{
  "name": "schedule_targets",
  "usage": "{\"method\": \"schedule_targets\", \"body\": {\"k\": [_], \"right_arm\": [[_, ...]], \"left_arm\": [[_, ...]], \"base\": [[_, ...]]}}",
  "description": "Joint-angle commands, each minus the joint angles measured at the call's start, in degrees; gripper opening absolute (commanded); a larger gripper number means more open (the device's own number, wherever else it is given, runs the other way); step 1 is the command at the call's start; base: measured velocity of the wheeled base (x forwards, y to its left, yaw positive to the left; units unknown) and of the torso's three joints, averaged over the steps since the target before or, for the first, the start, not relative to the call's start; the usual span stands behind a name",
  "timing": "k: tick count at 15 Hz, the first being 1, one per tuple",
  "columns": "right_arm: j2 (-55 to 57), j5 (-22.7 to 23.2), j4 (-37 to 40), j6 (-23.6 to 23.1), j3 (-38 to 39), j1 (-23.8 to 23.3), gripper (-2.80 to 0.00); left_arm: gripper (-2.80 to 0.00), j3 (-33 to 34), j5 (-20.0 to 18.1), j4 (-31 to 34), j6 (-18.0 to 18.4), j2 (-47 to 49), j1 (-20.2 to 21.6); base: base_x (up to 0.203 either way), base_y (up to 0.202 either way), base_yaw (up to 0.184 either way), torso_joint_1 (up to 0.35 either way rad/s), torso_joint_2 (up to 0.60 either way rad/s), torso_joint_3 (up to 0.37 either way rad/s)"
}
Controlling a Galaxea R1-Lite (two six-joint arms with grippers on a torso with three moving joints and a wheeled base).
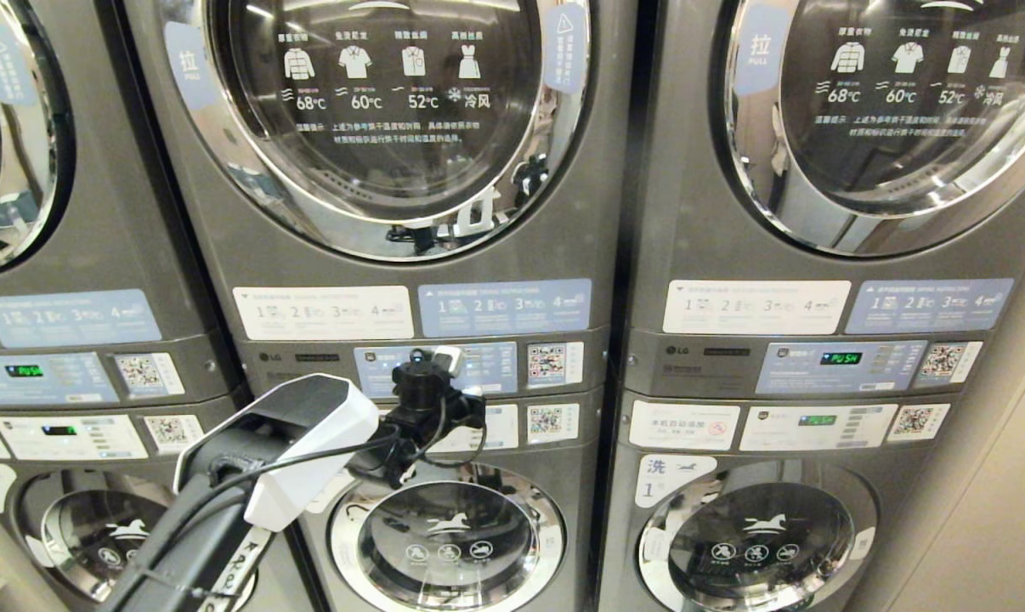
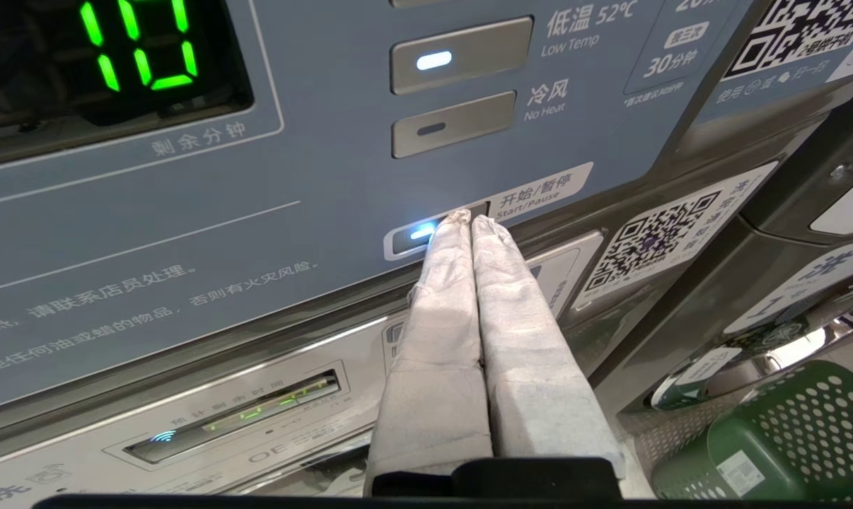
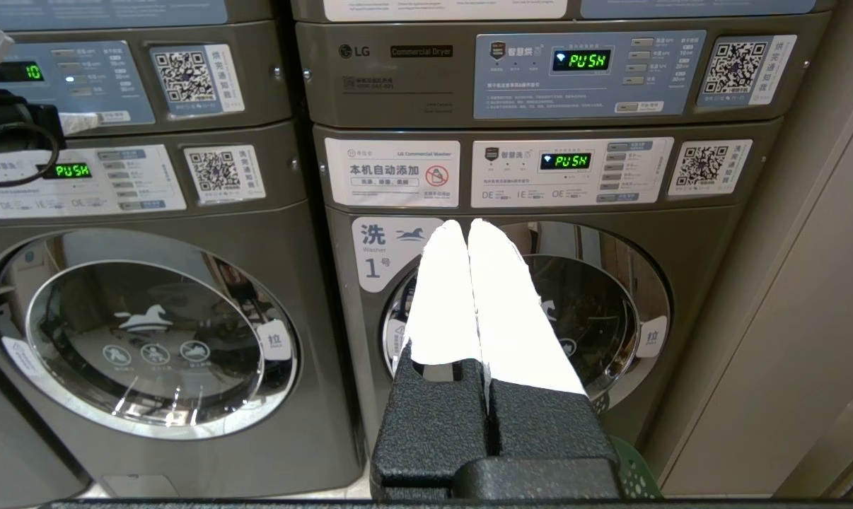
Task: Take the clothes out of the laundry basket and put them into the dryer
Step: Close the dryer
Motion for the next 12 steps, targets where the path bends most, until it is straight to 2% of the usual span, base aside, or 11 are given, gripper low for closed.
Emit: {"method": "schedule_targets", "body": {"k": [1, 2, 4, 7, 9, 12], "right_arm": [[0.02, 0.0, -0.01, 0.02, 0.0, 0.0, -2.8], [0.02, 0.0, 0.01, 0.02, 0.0, 0.0, -2.8], [0.02, 0.0, -0.01, 0.02, 0.0, 0.0, -2.8], [0.02, 0.0, 0.04, 0.02, 0.0, 0.0, -2.8], [0.02, 0.0, -0.01, 0.02, 0.0, 0.0, -2.8], [0.02, 0.0, -0.01, 0.02, 0.0, 0.0, -2.8]], "left_arm": [[-2.8, 1.44, -0.01, -0.97, 0.14, -1.79, -0.41], [-2.8, 4.23, 0.1, -1.8, 0.22, -4.13, -0.61], [-2.8, 14.02, 0.23, -5.21, 0.36, -10.33, -0.83], [-2.8, 33.32, 0.65, -11.87, 0.73, -24.56, -0.87], [-2.8, 46.52, 1.78, -16.24, 0.87, -36.7, -0.8], [-2.8, 61.25, 5.63, -19.53, 0.85, -55.89, -0.89]], "base": [[0.0, 0.0, 0.0, 0.0, 0.0, 0.0], [0.0, 0.0, 0.0, 0.0, 0.0, 0.0], [0.0, 0.0, 0.0, 0.0, 0.0, 0.0], [0.0, 0.0, 0.0, 0.0, 0.0, 0.0], [0.0, 0.0, 0.0, 0.0, 0.0, 0.0], [0.0, 0.0, 0.0, 0.0, 0.0, 0.0]]}}
